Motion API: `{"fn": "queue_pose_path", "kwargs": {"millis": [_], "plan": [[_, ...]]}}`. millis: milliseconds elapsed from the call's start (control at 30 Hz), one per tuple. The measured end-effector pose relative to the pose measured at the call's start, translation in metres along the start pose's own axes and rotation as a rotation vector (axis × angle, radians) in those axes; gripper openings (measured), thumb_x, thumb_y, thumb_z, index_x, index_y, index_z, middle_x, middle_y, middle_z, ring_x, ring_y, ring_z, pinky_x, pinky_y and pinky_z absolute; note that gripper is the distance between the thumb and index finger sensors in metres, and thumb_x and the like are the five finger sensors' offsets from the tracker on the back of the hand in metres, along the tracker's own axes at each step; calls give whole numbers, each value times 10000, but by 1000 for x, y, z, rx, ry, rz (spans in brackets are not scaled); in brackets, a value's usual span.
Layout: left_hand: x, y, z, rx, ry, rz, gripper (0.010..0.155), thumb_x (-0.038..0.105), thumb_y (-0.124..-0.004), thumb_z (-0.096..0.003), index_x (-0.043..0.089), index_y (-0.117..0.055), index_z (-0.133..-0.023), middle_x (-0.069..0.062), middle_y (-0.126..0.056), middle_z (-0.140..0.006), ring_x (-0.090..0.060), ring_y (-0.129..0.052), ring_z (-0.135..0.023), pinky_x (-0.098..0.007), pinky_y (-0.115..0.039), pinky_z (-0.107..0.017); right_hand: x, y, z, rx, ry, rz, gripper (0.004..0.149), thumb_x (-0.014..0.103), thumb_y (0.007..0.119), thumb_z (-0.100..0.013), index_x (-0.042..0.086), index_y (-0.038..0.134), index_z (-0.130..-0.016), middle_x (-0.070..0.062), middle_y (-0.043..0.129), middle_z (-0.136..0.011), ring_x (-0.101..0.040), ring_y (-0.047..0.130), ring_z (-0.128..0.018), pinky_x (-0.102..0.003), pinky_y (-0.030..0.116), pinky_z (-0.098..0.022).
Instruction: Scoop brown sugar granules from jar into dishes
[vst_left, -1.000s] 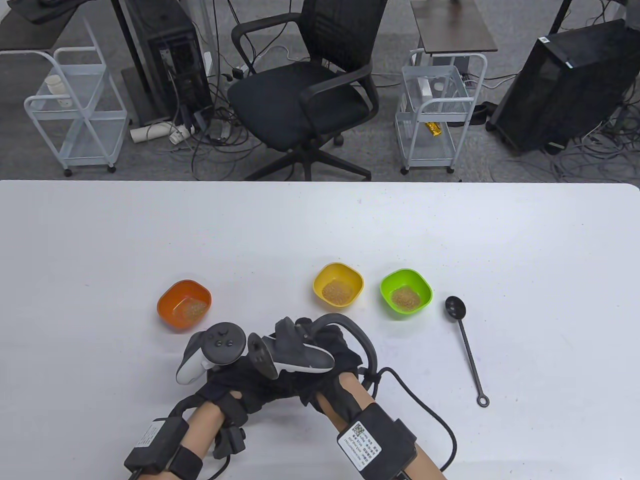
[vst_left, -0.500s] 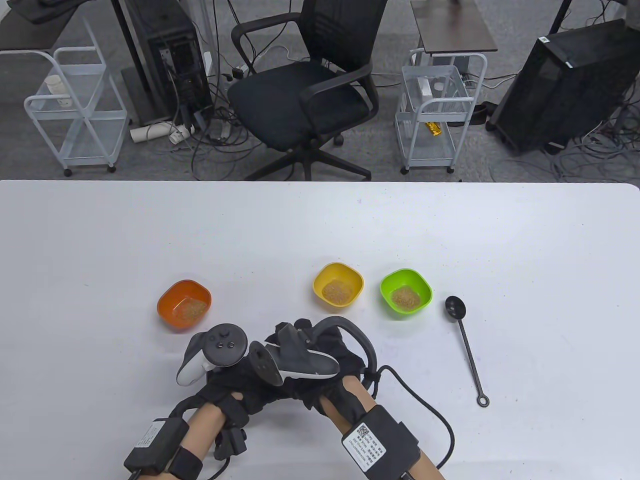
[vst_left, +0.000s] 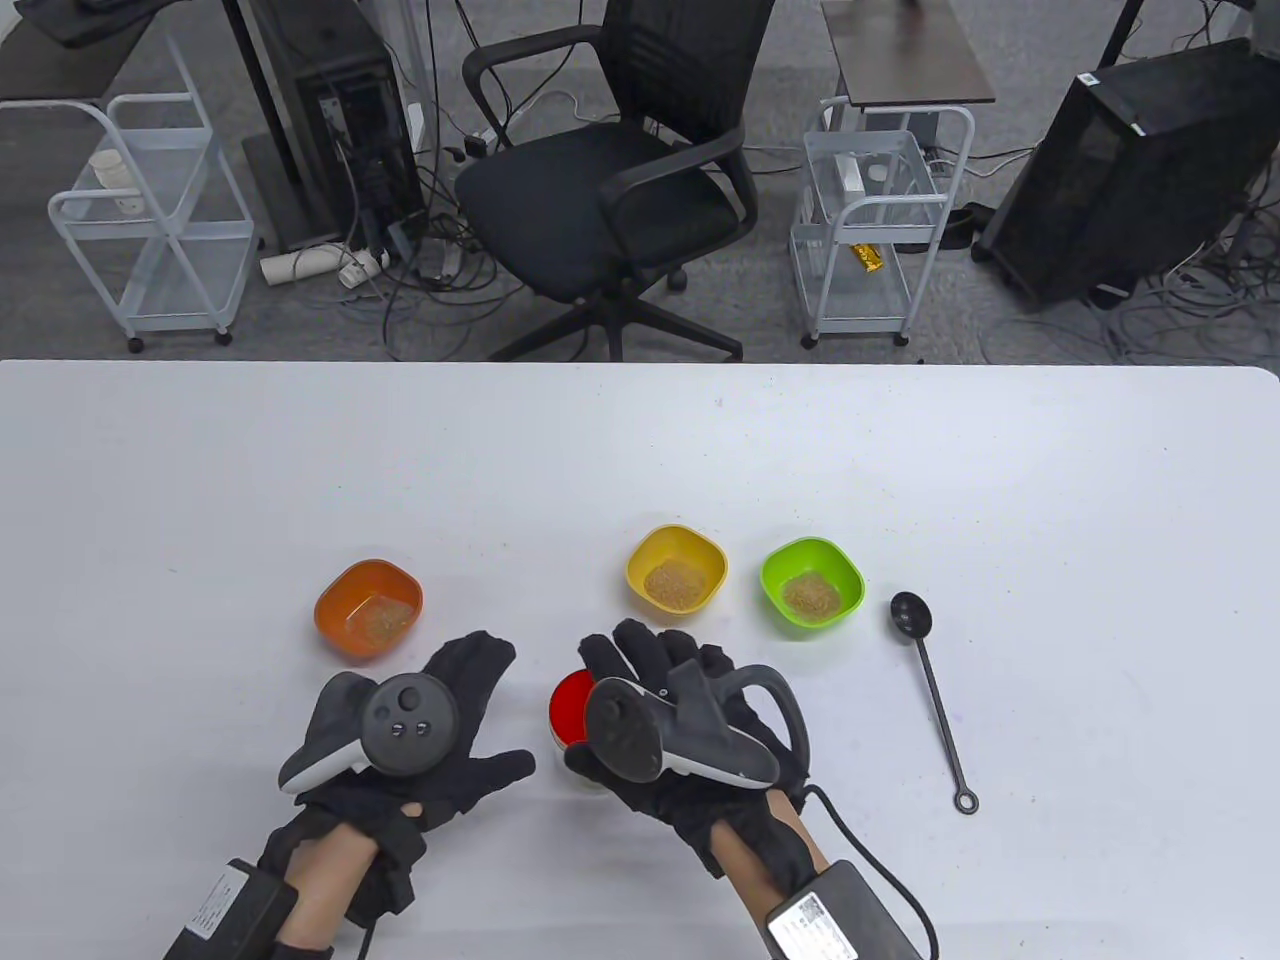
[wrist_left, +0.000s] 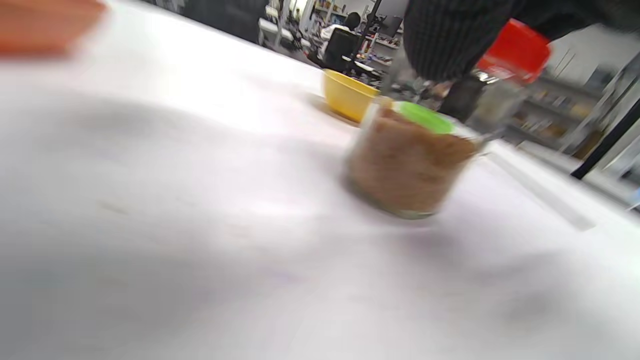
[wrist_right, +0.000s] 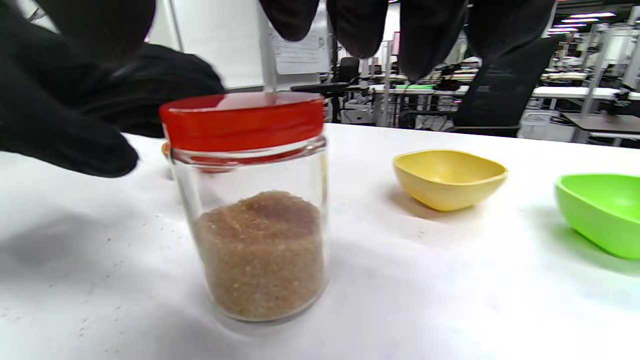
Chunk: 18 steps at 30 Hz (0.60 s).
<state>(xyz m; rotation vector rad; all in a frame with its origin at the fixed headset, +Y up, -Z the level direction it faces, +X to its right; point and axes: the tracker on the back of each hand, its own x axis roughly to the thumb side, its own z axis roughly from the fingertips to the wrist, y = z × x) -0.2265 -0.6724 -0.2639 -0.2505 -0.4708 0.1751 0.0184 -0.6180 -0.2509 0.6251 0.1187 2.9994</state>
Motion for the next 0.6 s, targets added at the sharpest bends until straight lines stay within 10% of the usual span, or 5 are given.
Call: {"fn": "queue_pose_path", "kwargs": {"millis": [600], "plan": [[-16, -12, 34, 71, 138, -161, 971, 684, -586, -589, 118, -92, -1205, -190, -74, -1284, -470, -126, -1210, -688, -282, -819, -71, 56, 49, -21, 243, -127, 858, 623, 629, -502, 177, 301, -1157, -173, 196, -1248, -548, 157, -1074, -734, 307, -742]]}}
